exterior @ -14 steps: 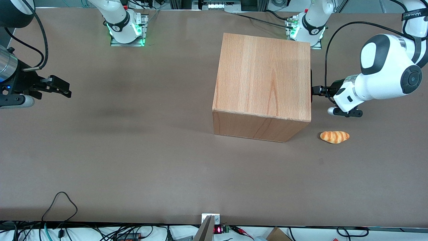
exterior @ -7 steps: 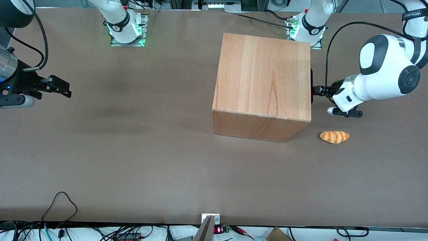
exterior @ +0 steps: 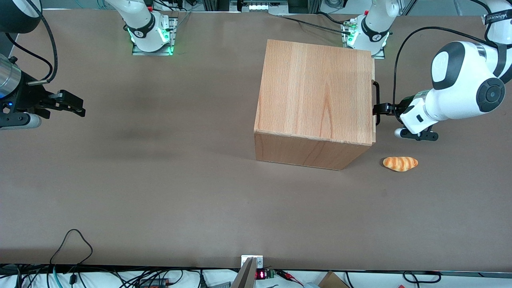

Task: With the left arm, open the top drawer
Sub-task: 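Pull the handle with the left gripper, sliding the drawer out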

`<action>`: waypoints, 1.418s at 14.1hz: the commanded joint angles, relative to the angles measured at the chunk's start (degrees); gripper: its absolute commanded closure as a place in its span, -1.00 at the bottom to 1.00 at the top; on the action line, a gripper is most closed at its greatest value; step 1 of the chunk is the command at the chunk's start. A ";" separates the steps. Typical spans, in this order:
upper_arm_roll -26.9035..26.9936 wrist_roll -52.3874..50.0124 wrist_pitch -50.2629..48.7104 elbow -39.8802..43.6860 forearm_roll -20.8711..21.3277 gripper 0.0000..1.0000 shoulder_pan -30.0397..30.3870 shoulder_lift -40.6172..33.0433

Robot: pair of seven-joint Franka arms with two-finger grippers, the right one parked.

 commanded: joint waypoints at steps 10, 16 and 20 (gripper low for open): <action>0.11 2.96 -0.01 0.41 6.22 -1.00 5.30 -0.30; 0.46 2.96 -0.01 0.50 6.49 -1.00 8.82 -0.30; 0.46 2.96 -0.01 0.50 7.46 -1.00 11.19 -0.30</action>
